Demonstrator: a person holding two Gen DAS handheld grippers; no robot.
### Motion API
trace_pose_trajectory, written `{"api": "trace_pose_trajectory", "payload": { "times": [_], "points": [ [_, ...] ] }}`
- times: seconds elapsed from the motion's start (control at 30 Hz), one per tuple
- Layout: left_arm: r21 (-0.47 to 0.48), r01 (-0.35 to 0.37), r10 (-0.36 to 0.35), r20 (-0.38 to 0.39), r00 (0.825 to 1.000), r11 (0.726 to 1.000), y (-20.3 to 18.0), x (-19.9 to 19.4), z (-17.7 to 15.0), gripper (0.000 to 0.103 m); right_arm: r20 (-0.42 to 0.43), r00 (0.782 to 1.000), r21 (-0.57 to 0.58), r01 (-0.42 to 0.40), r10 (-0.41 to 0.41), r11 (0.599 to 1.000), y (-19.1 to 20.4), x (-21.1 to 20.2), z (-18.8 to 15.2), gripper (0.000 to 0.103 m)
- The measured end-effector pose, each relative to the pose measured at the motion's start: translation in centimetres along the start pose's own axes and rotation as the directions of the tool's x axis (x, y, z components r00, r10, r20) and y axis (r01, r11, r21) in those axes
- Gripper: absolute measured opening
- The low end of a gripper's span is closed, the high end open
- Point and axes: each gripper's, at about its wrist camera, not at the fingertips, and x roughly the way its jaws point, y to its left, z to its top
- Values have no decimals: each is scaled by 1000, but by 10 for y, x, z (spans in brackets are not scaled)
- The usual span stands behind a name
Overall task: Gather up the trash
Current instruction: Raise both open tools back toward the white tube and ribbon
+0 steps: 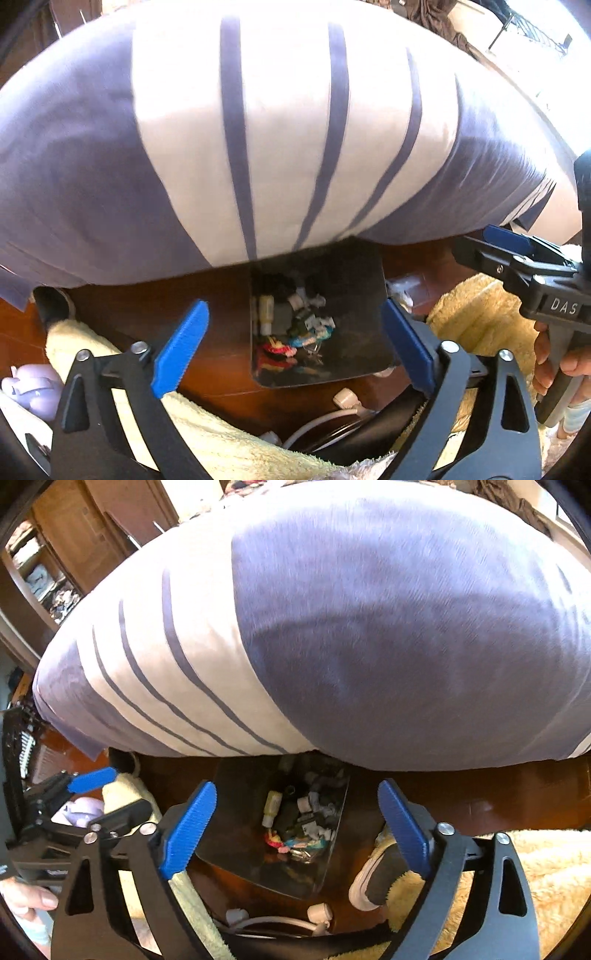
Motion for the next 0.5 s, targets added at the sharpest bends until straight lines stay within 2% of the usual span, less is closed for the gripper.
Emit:
{"api": "trace_pose_trajectory", "payload": {
  "times": [0.23, 0.37, 0.5],
  "points": [
    [-2, -25, 25, 106, 994, 1000, 5, -42, 18, 95, 95, 995, 1, 10, -10, 1000, -1, -36, 16, 98],
    [-17, -48, 50, 173, 984, 999, 11, -68, 35, 95, 160, 987, -6, 16, -15, 1000, -3, -61, 33, 99],
    [-36, -75, 81, 208, 975, 997, 20, -80, 50, 95, 217, 976, -15, 27, -23, 1000, -3, -78, 56, 99]
  ]
}}
